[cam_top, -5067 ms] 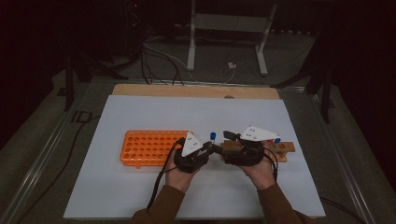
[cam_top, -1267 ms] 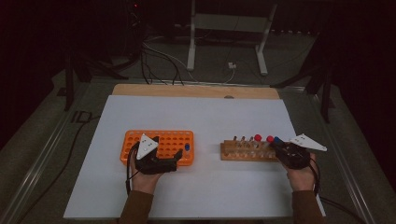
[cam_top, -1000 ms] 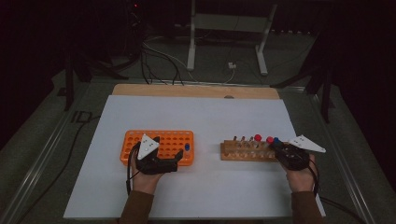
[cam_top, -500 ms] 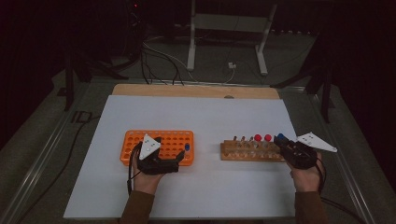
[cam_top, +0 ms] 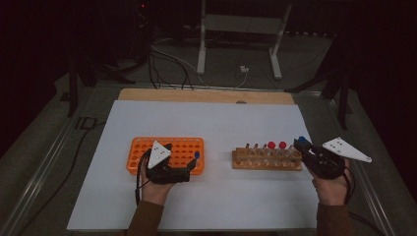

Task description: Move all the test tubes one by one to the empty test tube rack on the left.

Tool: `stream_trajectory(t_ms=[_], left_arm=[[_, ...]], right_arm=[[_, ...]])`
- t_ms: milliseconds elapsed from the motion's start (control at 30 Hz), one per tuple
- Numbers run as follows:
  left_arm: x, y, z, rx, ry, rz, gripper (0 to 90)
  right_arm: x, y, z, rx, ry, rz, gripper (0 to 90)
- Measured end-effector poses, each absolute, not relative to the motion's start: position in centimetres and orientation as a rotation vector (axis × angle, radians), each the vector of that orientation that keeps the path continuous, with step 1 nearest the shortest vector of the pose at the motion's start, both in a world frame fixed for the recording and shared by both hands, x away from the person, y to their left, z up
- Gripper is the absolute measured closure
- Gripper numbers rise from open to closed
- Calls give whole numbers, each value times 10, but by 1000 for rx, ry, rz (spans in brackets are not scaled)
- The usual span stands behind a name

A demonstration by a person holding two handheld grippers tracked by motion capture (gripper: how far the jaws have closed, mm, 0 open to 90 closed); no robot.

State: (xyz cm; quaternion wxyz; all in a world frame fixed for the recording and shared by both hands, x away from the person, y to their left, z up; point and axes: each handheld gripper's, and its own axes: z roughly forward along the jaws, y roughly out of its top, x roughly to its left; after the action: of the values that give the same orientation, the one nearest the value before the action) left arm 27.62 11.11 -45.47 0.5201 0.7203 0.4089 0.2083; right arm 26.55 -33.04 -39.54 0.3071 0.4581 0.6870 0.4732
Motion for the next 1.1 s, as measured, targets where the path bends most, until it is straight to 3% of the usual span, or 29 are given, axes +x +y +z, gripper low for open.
stream_trajectory(t_ms=[367, 767, 1100], left_arm=[[258, 78, -433, 1754, 832, 583, 14], [258, 15, -434, 1832, 696, 475, 32], [271, -16, -450, 1877, 703, 380, 85]], right_arm=[[264, -294, -398, 1141, 1955, 1311, 763], [261, -251, -405, 1044, 2076, 1375, 762], [260, -231, -411, 1014, 2140, 1434, 761]])
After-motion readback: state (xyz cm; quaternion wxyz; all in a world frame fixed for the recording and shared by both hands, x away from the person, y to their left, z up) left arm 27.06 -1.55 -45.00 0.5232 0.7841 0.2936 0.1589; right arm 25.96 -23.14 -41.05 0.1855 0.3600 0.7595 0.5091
